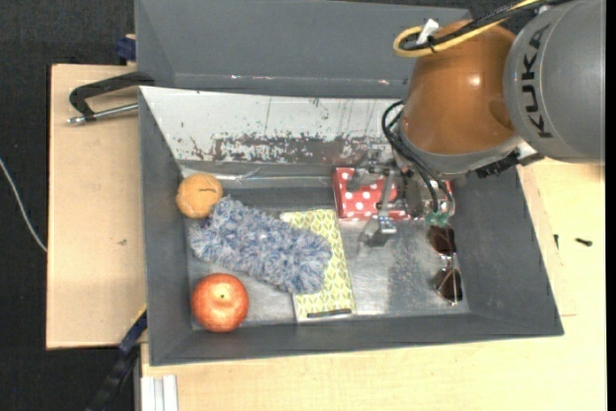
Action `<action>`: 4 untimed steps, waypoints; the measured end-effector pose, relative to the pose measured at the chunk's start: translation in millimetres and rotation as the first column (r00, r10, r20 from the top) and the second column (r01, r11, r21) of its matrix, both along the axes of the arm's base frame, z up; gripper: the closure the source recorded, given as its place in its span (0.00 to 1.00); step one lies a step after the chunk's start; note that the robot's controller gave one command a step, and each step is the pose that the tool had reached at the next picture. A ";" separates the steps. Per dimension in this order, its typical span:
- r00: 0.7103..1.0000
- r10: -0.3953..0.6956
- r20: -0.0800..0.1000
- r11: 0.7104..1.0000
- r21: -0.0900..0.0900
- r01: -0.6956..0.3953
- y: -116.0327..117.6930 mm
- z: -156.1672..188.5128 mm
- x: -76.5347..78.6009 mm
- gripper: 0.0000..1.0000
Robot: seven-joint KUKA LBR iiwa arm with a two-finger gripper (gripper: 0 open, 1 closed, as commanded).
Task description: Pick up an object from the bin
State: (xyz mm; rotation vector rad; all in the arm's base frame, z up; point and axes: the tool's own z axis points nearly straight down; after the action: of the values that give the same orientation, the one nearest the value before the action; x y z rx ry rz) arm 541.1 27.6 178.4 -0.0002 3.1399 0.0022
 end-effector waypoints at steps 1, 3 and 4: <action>1.000 0.025 0.009 1.000 -0.001 -0.025 13.5 -40.6 4.8 0.00; 0.949 0.314 0.006 0.949 -0.004 -0.314 55.8 -99.5 40.3 1.00; 0.942 0.335 -0.004 0.942 0.001 -0.335 43.9 -63.1 19.1 1.00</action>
Offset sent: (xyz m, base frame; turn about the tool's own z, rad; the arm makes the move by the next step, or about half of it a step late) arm 0.0353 0.0558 -0.1083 -0.3210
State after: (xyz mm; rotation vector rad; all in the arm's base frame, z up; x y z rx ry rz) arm 560.2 71.4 115.2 -0.5354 3.0985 0.0034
